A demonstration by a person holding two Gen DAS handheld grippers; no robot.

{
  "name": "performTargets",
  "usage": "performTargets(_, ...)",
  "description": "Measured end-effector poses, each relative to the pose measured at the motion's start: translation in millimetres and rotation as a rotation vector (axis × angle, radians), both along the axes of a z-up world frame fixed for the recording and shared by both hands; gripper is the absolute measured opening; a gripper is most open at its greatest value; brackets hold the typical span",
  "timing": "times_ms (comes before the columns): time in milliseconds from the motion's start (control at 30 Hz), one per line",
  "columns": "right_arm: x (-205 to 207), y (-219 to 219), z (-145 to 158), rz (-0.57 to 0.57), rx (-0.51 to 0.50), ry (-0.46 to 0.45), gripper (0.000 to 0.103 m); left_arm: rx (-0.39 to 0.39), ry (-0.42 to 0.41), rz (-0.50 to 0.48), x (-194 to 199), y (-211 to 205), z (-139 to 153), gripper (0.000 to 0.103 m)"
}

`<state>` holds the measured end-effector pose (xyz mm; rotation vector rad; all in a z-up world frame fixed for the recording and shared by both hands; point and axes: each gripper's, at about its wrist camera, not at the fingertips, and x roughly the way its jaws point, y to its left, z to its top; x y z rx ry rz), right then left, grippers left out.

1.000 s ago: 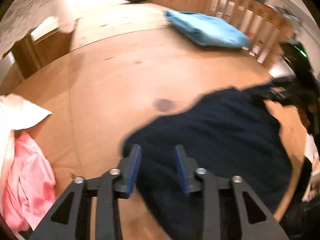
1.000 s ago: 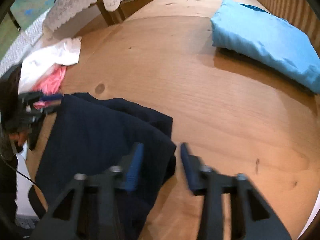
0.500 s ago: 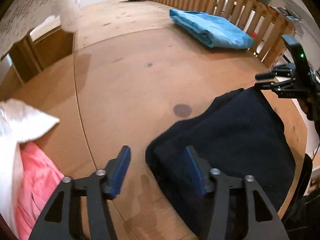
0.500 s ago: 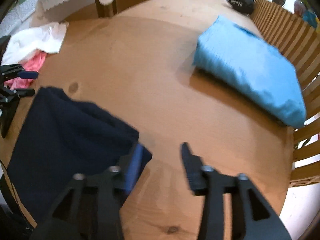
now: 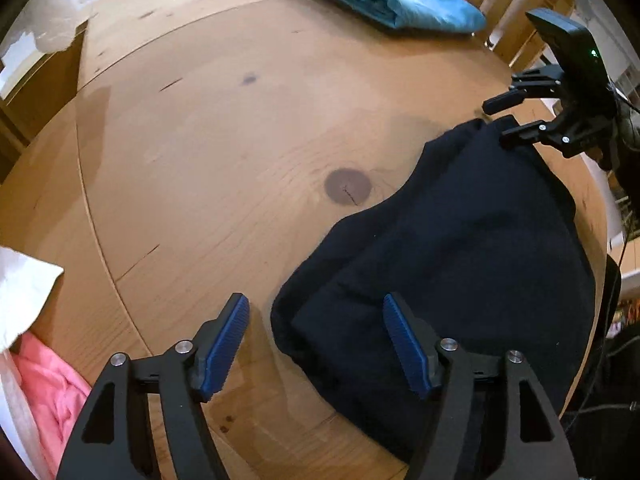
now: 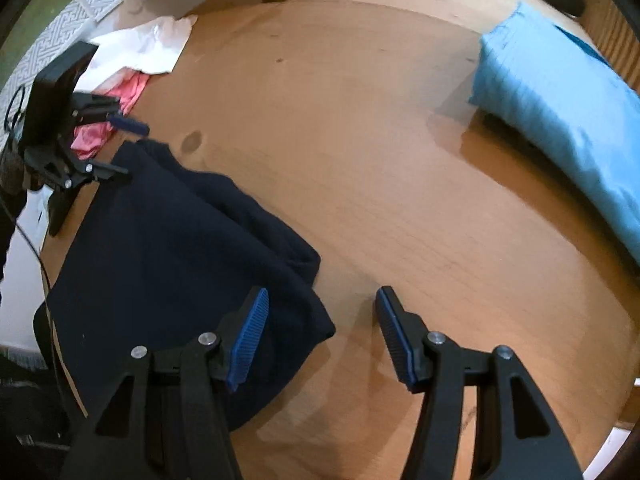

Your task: Fold clothes

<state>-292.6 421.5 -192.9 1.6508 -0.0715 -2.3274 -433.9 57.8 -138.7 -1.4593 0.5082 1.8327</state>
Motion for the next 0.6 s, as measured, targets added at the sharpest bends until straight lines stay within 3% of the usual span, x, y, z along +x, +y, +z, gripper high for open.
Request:
performTargets(167,3,-1,-2,0.055,-0.012,0.039,0.061,-0.034,0.021,-0.064,0,5,-3,0.083)
performTargets(400,-2,-18,-2,0.162,0.047,0.022,0.062,-0.020,0.043,-0.064,2,-1,-5,0.084)
performTargets(500,-1,-22,-2,0.188,0.071,0.009,0.063,-0.017,0.041,-0.057,3,-1,-4,0.079)
performTargets(600,-1,-21,-1,0.177,0.079,-0.004,0.062,-0.002,0.030,-0.092,10,2,0,0.053)
